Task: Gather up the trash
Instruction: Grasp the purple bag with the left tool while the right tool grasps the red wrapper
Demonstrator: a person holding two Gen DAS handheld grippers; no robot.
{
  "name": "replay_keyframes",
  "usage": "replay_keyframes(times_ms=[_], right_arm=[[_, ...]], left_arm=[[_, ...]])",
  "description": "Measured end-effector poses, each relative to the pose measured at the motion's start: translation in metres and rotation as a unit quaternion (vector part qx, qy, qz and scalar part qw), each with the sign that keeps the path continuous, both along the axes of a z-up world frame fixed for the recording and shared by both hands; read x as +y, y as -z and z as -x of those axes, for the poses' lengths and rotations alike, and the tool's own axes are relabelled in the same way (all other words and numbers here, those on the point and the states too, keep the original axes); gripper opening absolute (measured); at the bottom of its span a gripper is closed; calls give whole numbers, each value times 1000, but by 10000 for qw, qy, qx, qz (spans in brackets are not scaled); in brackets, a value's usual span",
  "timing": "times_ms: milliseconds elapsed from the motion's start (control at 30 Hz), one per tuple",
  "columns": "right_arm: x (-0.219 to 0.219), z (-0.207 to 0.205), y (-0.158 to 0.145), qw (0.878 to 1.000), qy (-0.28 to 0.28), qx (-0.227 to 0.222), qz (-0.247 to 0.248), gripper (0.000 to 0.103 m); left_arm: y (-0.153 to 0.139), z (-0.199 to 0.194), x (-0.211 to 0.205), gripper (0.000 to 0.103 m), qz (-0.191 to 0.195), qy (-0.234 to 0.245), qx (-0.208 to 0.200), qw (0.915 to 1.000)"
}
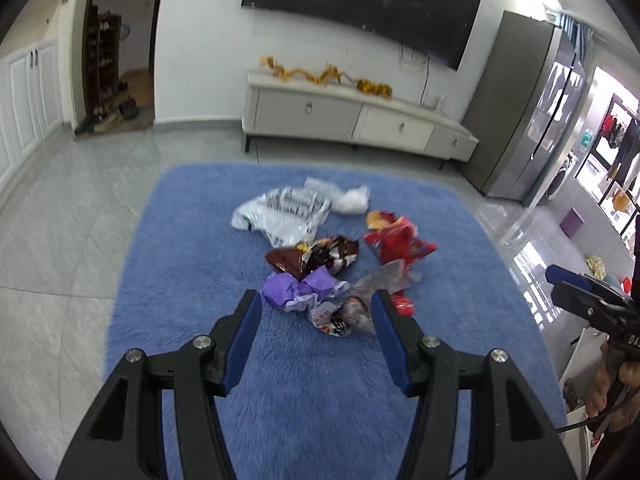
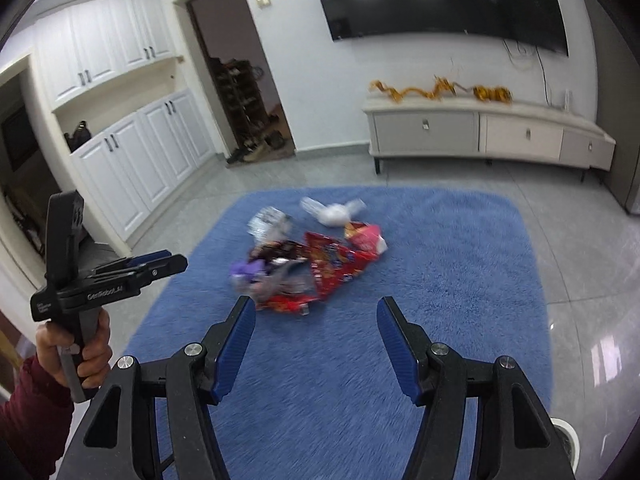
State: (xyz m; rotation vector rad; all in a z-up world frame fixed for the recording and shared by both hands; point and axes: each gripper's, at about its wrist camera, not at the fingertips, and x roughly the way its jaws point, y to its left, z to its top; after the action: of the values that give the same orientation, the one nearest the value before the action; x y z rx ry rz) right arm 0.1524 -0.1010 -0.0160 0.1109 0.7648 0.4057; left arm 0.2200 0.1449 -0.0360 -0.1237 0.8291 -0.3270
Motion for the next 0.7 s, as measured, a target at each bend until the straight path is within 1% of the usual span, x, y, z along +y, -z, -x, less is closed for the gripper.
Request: replay_keyframes(times_ms=[167, 267, 467, 567, 633, 667, 700], right_arm=[[-4, -40, 29, 9998, 69, 203, -36, 61], [-4, -65, 42, 9994, 112, 298, -114, 61], [1, -105, 61, 9982, 229, 418, -364, 61], [-2, -124, 70, 9964, 470, 521, -467, 61], [-3, -136, 80, 9947, 592, 698, -477, 61], [-3, -139, 83, 9939, 597, 759, -530, 61], [-5, -140, 88, 9922, 561, 849, -717, 61]], left_arm=[[45, -41, -4, 55, 98, -24, 463, 9989], [63, -61, -3, 55, 196, -112, 633, 9977], [77, -77, -2, 55, 475, -105, 817, 9955], [79, -74, -1, 55, 554, -63, 823, 9951], [81, -69, -2, 55, 595, 5, 845, 9946], [82, -65, -4, 55, 606, 59, 850, 9945], [82, -61, -6, 55, 567, 95, 811, 9950]])
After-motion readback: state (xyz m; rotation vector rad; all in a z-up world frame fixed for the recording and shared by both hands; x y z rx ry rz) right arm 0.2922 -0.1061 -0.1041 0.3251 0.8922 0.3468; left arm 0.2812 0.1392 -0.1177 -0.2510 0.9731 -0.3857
